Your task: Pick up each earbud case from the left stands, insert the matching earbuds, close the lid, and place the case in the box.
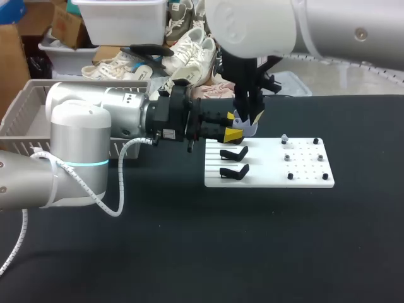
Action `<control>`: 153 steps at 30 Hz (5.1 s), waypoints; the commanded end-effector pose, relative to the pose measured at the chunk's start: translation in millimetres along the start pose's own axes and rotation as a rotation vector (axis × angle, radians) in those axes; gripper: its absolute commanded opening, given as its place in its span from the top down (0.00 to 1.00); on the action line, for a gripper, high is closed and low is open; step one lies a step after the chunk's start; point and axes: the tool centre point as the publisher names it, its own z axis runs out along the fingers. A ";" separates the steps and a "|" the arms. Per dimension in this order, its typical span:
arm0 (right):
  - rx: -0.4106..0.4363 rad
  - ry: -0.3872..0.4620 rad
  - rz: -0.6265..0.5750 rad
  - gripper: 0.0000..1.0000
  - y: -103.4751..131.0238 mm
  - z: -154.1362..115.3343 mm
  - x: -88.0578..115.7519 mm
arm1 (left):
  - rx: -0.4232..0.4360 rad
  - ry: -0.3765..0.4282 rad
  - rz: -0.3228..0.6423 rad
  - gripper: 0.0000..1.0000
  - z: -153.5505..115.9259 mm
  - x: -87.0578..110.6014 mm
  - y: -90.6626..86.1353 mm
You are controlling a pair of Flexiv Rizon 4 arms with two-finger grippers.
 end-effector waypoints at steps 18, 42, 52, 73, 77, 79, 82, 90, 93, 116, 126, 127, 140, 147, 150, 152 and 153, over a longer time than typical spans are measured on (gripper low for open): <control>-0.086 -0.011 0.010 0.27 -17.2 -14.2 3.9 | -0.001 -0.002 0.002 1.00 0.5 -0.1 -1.1; -0.340 -0.024 -0.134 0.33 -79.4 1.7 -79.3 | -0.001 -0.002 0.002 1.00 0.5 -0.1 -1.1; -0.339 -0.145 -0.324 0.39 -65.1 28.7 -99.7 | -0.001 -0.002 0.002 1.00 0.5 -0.1 -1.1; -0.328 -0.079 -0.419 0.14 -18.2 93.5 -132.6 | -0.001 -0.002 0.002 1.00 0.5 -0.1 -1.1; -0.322 -0.026 -0.390 0.25 -6.3 107.4 -134.5 | -0.001 -0.002 0.002 1.00 0.5 -0.1 -1.1; -0.318 -0.008 -0.380 0.32 -2.2 114.2 -135.7 | -0.001 -0.002 0.002 1.00 0.5 -0.1 -1.1; -0.309 0.015 -0.372 0.38 3.6 125.3 -137.3 | -0.001 -0.002 0.002 1.00 0.5 -0.1 -1.1; -0.294 0.045 -0.361 0.42 11.2 140.7 -138.4 | -0.001 -0.002 0.002 1.00 0.5 -0.1 -1.1; -0.291 0.050 -0.358 0.48 13.0 143.2 -138.4 | -0.001 -0.002 0.002 1.00 0.5 -0.1 -1.1; -0.279 0.061 -0.332 0.59 20.5 158.2 -139.9 | -0.001 -0.002 0.002 1.00 0.5 -0.1 -1.1; -0.279 0.060 -0.321 0.67 25.0 161.6 -142.9 | -0.001 -0.002 0.002 1.00 0.5 -0.1 -1.1; -0.279 0.060 -0.319 0.67 25.2 162.0 -143.4 | -0.001 -0.002 0.002 1.00 0.5 -0.1 -1.1; -0.271 0.047 -0.298 0.71 25.3 165.3 -149.1 | -0.001 -0.002 0.002 1.00 0.5 -0.1 -1.1; -0.270 0.045 -0.294 0.73 25.5 166.0 -149.8 | -0.001 -0.002 0.002 1.00 0.5 -0.1 -1.1; -0.269 0.044 -0.294 0.75 25.6 166.2 -150.0 | -0.001 -0.002 0.002 1.00 0.5 -0.1 -1.1; -0.269 0.044 -0.294 0.79 25.6 166.2 -150.1 | -0.001 -0.002 0.002 1.00 0.5 -0.1 -1.1; -0.268 0.044 -0.294 0.81 25.6 166.2 -150.1 | -0.001 -0.002 0.002 1.00 0.5 -0.1 -1.1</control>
